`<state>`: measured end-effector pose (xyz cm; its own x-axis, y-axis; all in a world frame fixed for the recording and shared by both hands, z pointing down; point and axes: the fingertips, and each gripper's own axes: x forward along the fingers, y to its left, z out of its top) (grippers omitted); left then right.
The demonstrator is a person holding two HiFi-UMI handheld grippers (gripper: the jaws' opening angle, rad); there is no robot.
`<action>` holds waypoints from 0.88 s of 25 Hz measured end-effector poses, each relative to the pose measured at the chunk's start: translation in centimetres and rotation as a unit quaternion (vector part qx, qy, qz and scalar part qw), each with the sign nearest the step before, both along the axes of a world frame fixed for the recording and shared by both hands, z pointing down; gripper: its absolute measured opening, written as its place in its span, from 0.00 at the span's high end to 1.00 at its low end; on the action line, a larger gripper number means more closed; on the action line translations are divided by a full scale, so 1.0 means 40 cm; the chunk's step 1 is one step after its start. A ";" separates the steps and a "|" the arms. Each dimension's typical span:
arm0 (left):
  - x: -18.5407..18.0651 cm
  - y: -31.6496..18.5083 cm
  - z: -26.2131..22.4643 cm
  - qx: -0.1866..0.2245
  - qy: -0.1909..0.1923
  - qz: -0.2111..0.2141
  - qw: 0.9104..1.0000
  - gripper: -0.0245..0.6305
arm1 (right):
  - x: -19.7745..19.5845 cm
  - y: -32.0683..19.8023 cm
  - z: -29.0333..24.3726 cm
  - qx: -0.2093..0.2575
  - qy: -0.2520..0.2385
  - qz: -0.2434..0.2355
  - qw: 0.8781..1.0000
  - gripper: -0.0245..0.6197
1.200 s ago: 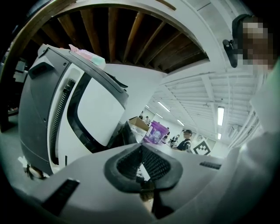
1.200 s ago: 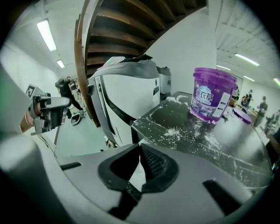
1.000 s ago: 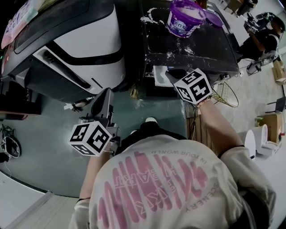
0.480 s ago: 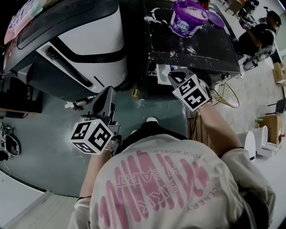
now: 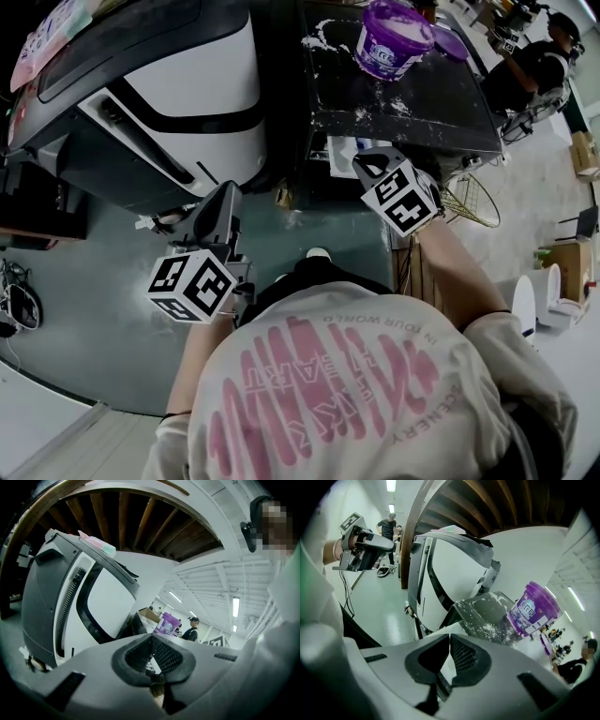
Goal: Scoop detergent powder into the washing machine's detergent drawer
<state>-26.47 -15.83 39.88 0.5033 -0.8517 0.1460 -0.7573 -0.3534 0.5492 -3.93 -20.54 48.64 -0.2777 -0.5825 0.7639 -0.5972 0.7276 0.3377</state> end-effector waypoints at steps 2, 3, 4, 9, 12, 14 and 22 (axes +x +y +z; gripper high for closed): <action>-0.001 0.000 0.000 0.000 0.002 -0.001 1.000 0.96 | -0.003 0.005 0.003 0.008 0.016 -0.013 1.000 0.95; -0.001 0.000 0.000 0.001 0.002 -0.001 1.000 0.96 | -0.005 0.007 0.004 0.013 0.025 -0.019 0.999 0.95; -0.001 0.001 -0.001 0.002 0.002 -0.001 1.000 0.96 | -0.006 0.010 0.006 0.018 0.033 -0.024 0.999 0.95; -0.005 0.008 -0.006 0.006 0.002 -0.001 1.000 0.96 | -0.014 0.022 0.012 0.038 0.068 -0.046 0.996 0.95; -0.010 0.011 -0.007 0.006 0.002 -0.001 1.000 0.96 | -0.019 0.023 0.009 0.048 0.079 -0.051 0.994 0.95; -0.012 0.014 -0.008 0.006 0.003 0.000 1.000 0.96 | -0.023 0.025 0.005 0.053 0.080 -0.050 0.994 0.95; -0.010 0.024 -0.002 0.006 0.005 0.007 1.000 0.96 | -0.038 0.040 -0.010 0.093 0.101 -0.062 0.989 0.95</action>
<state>-26.89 -14.88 39.78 0.5172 -0.8458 0.1309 -0.7461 -0.3706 0.5532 -5.46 -18.93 48.25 -0.2085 -0.6888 0.6943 -0.4149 0.7052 0.5750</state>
